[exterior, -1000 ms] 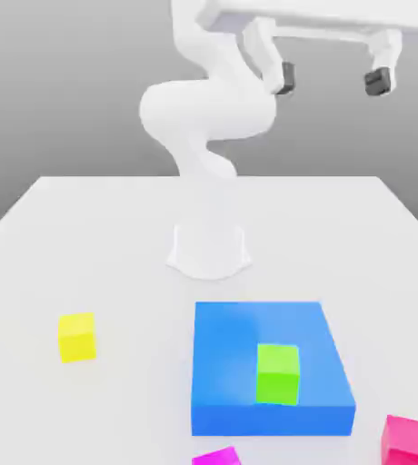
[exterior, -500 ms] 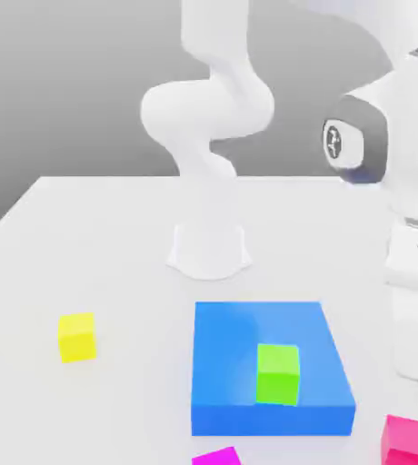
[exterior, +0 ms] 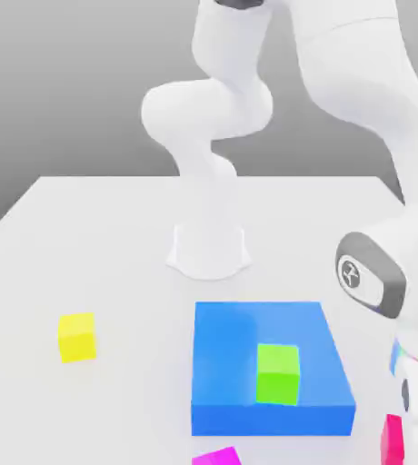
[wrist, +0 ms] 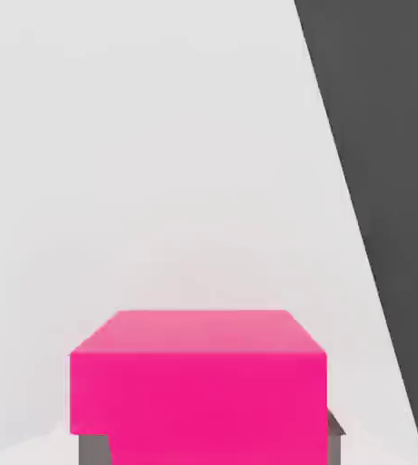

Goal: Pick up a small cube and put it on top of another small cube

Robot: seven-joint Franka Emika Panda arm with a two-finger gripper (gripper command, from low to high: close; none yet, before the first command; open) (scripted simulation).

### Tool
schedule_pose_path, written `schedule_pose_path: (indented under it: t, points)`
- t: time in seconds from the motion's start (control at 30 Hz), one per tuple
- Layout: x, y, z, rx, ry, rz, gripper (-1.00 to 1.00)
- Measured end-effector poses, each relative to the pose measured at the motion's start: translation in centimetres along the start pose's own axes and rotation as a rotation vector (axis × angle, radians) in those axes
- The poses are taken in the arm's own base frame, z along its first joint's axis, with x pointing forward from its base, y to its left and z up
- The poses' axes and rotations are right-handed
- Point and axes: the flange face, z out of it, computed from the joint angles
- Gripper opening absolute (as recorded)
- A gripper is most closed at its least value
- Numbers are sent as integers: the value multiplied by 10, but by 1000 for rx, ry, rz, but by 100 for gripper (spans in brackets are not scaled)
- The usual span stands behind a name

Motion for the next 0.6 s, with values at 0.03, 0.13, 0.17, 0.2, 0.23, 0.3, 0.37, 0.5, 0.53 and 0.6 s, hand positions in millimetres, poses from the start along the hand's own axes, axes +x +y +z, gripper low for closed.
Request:
schedule_pose_path:
  t: [0.03,0.13,0.17,0.2,0.23,0.3,0.37,0.5,0.53,0.6]
  points:
    - [0,0,-12,0,0,0,-100]
    - [-3,20,-49,-3,-1,47,-100]
    - [-6,46,-57,-6,-2,109,-100]
    - [-11,72,-64,-8,-2,171,-100]
    - [-18,97,-70,-8,-2,232,-100]
    - [-34,145,-82,-7,-3,354,-100]
    - [-54,191,-92,-3,-1,476,-100]
    - [-71,227,-49,2,0,573,-100]
    - [-72,228,-41,2,0,576,100]
    - [-72,228,-41,2,0,576,100]
